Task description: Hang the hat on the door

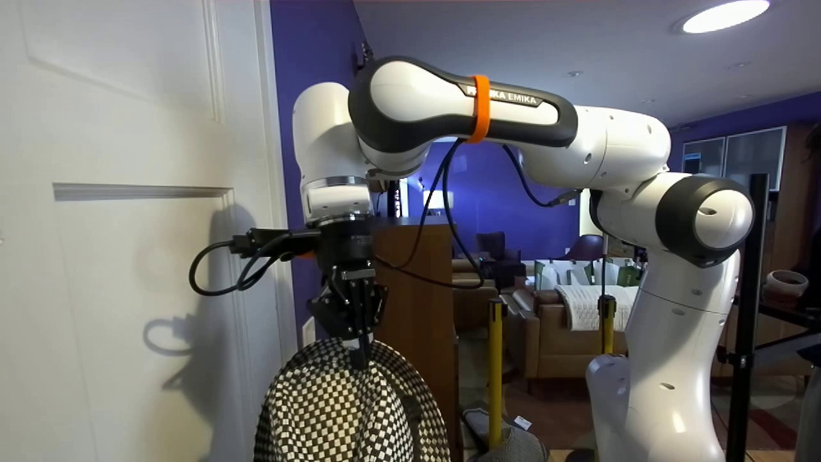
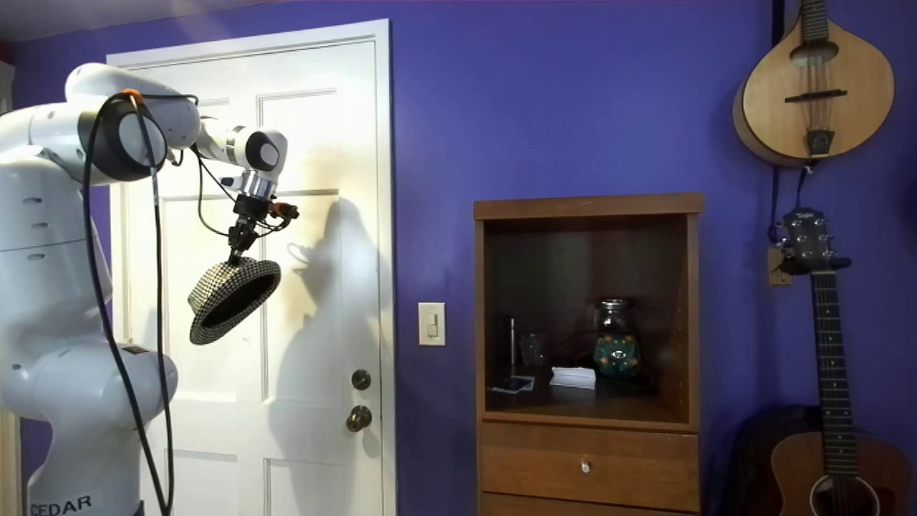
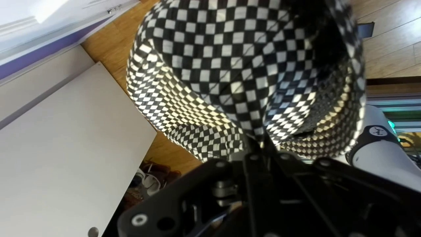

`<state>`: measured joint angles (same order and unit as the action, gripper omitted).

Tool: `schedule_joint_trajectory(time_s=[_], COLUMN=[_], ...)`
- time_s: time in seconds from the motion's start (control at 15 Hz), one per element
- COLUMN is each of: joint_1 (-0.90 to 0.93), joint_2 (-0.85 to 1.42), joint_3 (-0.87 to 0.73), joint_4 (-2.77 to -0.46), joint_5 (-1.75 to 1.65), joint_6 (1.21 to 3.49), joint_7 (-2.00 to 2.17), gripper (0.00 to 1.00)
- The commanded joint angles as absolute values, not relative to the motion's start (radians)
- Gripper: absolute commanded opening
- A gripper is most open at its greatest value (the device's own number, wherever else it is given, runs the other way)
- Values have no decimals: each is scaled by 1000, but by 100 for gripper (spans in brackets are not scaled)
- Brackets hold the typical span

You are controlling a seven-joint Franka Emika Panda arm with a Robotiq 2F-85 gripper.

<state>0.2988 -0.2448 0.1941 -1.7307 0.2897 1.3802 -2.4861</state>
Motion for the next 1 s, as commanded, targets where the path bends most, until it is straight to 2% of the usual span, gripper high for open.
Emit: schedule_joint_trajectory(time_s=[0.0, 0.13, 0.73, 0.93], joint_1=[294, 295, 348, 357], joint_2=[-242, -249, -338, -291], joint_3=[198, 202, 231, 228], joint_4=[-1726, -1746, -2063, -2025], joint_5=[290, 291, 382, 364], joint_6=[1377, 1418, 1983, 1959], joint_7=[-2485, -2489, -2551, -2524], gripper=[4, 1, 1, 4])
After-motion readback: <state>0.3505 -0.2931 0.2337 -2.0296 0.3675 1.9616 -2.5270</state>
